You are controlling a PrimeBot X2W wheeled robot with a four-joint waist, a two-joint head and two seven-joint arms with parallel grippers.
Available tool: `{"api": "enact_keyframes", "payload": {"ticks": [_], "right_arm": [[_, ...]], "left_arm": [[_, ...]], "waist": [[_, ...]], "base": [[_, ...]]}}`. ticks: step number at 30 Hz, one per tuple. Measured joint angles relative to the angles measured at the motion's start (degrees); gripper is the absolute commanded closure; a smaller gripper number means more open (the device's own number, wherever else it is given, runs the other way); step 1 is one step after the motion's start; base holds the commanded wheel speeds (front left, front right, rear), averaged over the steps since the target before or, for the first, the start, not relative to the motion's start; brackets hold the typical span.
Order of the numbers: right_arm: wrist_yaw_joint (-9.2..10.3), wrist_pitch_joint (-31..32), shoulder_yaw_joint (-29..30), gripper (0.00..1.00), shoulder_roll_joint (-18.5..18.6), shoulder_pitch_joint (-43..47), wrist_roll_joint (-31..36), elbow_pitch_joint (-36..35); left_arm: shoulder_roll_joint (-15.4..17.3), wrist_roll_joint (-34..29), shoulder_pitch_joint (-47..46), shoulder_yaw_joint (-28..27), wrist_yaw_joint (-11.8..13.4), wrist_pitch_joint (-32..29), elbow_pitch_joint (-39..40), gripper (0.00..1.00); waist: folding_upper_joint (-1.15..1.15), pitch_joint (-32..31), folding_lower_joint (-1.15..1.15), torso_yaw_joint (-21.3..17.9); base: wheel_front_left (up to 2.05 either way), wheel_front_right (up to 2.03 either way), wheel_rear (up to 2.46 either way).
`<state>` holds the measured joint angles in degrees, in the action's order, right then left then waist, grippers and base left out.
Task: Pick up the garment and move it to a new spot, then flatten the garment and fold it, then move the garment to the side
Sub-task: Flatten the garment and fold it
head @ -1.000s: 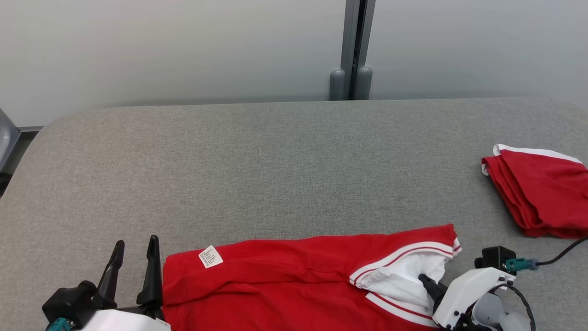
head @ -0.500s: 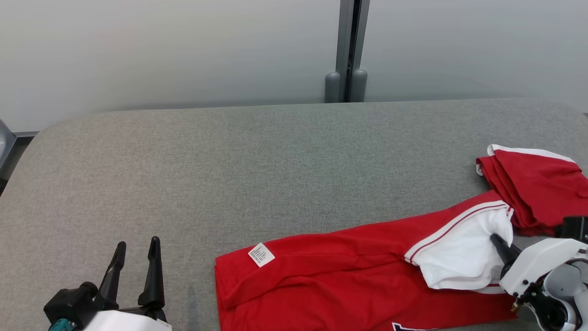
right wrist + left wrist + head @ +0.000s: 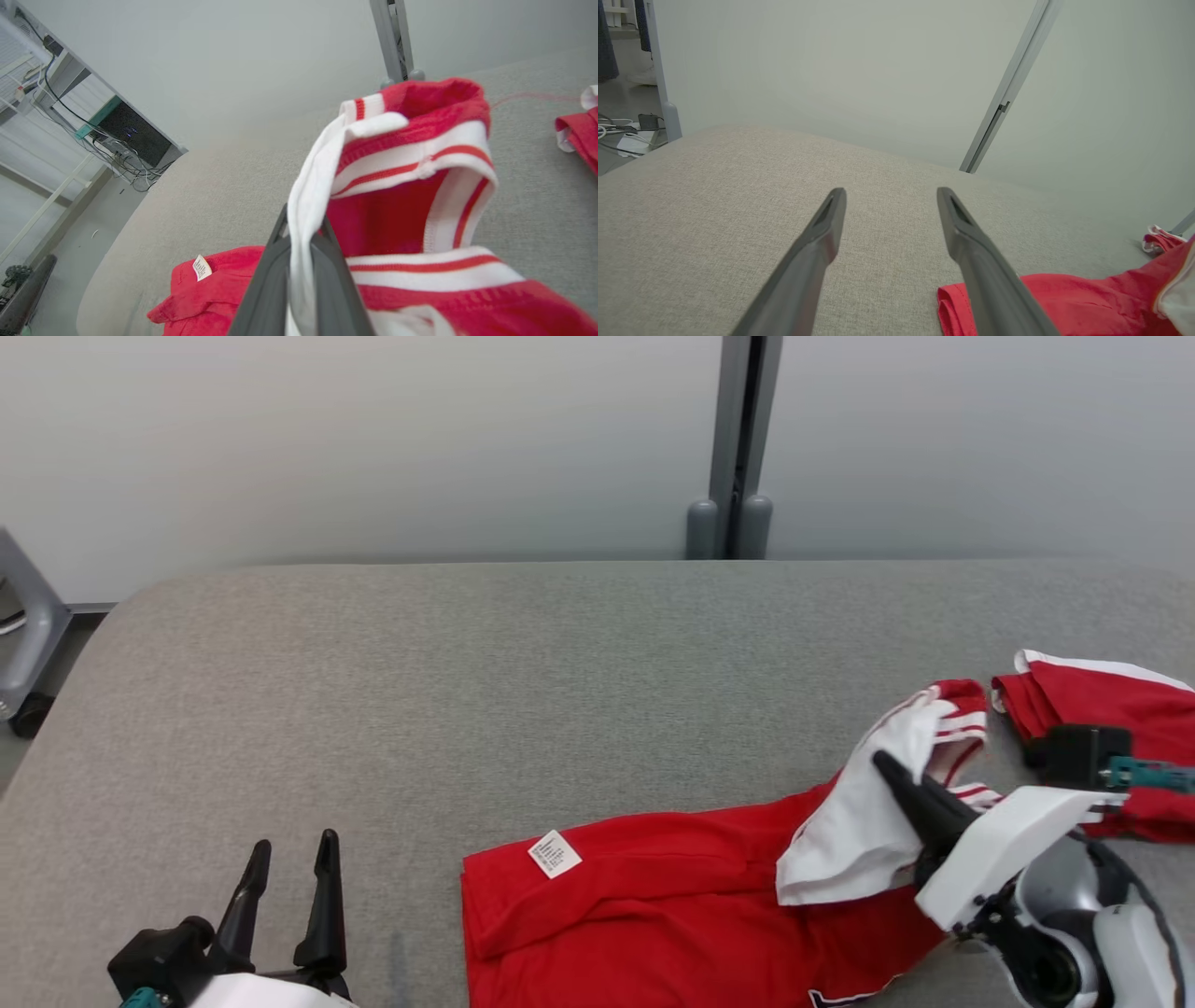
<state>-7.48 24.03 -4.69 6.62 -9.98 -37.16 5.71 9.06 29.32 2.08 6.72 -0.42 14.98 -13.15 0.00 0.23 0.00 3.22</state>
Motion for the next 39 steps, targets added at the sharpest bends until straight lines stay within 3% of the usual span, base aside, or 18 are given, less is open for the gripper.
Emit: {"api": "enact_keyframes", "payload": {"ticks": [9,18,25,26,27,28,34,39], "right_arm": [[0.01,1.62,-6.60,1.00,-3.08,1.32,-1.38,-0.46],[0.01,-3.24,-12.89,1.00,-3.77,-2.94,-4.26,10.37],[0.01,-8.22,-18.85,0.98,-3.86,-7.46,-9.09,19.69],[0.01,-8.76,-19.79,0.83,-3.86,-7.98,-9.75,21.02],[0.01,-9.44,-20.74,0.61,-3.87,-8.40,-9.83,22.13],[0.01,-10.22,-21.74,0.00,-3.87,-8.92,-10.25,23.08],[0.01,-15.41,-27.83,0.00,-3.89,-11.71,-15.96,20.83],[0.00,-20.30,-28.35,0.00,-3.39,-12.99,-16.50,14.62]], "left_arm": [[-0.22,-0.52,-0.51,1.41,-0.02,-0.34,-1.13,0.00],[-0.38,-0.57,-1.50,2.88,-0.54,-1.22,-2.01,0.00],[0.00,-0.47,-2.10,2.96,-0.60,-1.35,-2.68,0.00],[0.03,-0.44,-2.26,2.94,-0.60,-1.35,-2.76,0.00],[0.03,-0.41,-2.33,2.94,-0.60,-1.34,-2.82,0.00],[0.03,-0.40,-2.33,2.92,-0.59,-1.33,-2.93,0.00],[0.42,-0.09,-2.31,2.69,-0.51,-1.13,-3.12,0.00],[0.41,0.09,-2.04,2.36,0.02,-0.83,-2.77,0.00]], "waist": [[0.00,-0.88,0.00,7.08],[0.00,-1.17,0.00,15.06],[0.00,-0.64,0.00,18.20],[0.00,-0.56,0.00,18.29],[0.00,-0.53,0.00,18.29],[0.00,-0.51,0.00,18.22],[0.00,-0.61,0.00,16.15],[0.00,-1.11,0.00,12.82]], "base": [[0.00,0.00,0.00],[0.00,0.00,0.00],[0.00,0.00,0.00],[0.00,0.00,0.00],[0.00,0.00,0.00],[0.00,0.00,0.00],[0.00,0.00,0.00],[0.00,0.00,0.00]]}}
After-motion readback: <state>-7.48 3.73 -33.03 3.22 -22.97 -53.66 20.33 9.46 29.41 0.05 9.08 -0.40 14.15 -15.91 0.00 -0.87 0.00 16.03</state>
